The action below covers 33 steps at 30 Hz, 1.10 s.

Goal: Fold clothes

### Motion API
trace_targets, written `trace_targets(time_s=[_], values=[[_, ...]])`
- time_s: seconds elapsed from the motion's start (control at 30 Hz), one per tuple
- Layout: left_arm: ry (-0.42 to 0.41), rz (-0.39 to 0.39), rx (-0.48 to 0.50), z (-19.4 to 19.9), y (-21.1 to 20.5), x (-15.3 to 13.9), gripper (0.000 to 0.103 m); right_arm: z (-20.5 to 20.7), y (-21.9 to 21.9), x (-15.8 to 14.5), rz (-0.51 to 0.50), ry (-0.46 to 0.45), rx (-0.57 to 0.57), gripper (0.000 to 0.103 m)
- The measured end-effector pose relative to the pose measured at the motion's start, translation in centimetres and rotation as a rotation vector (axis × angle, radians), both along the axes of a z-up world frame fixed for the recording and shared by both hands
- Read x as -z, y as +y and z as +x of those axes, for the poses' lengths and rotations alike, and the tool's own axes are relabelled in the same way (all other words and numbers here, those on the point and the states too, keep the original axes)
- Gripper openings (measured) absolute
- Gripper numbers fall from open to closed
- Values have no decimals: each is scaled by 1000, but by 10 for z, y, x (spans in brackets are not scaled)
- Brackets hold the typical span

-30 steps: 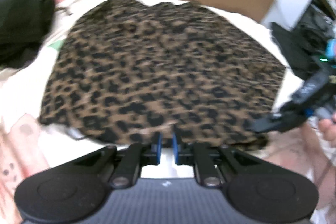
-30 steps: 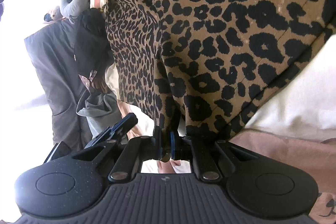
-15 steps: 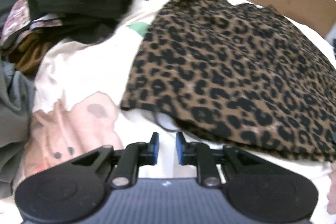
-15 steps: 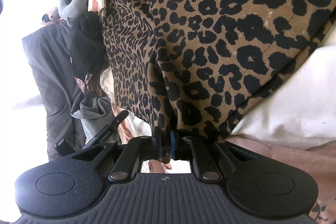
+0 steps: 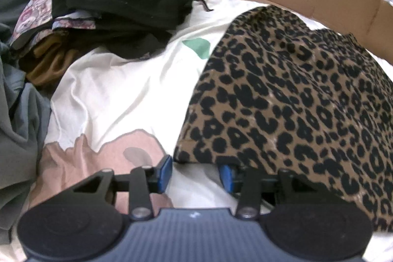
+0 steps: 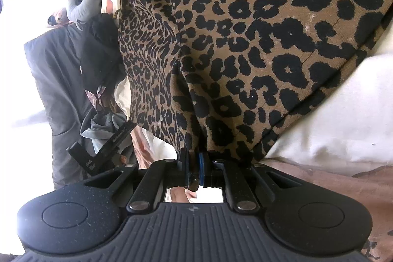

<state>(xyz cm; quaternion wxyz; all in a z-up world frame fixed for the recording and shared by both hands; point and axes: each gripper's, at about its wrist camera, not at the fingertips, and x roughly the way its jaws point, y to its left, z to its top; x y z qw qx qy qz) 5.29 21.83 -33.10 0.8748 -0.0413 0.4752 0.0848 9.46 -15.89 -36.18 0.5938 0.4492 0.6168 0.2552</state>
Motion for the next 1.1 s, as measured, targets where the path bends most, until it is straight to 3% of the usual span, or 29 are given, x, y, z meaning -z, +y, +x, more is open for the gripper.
trace_targets(time_s=[0.1,0.33,0.47,0.57,0.67,0.8,0.9,1.03,1.1], values=[[14,17,1,9,1,7,45,0,0,0,-2,-1,-1,6],[-6,-47,-81,20,13,10,45,0,1,0,-17,-7,-7,6],[-28,-122,-173,21,29,8,31,-1,-1,0,-25,-5,-6,6],[-33,-166,-227,20,44,3,4,-1,-2,0,-27,-6,-5,6],[-43,-142,-235,18,53,-5,0,-1,-2,0,-28,-7,-6,6],[-65,-151,-283,9,70,-13,0,-2,-2,0,-28,-6,-6,6],[-47,-144,-260,4,72,-15,1,-1,-1,0,-27,-5,-6,6],[-11,-129,-219,-9,67,-13,11,0,-1,1,-28,-3,-5,6],[0,-131,-177,-13,59,-12,22,0,0,1,-29,-2,-6,6]])
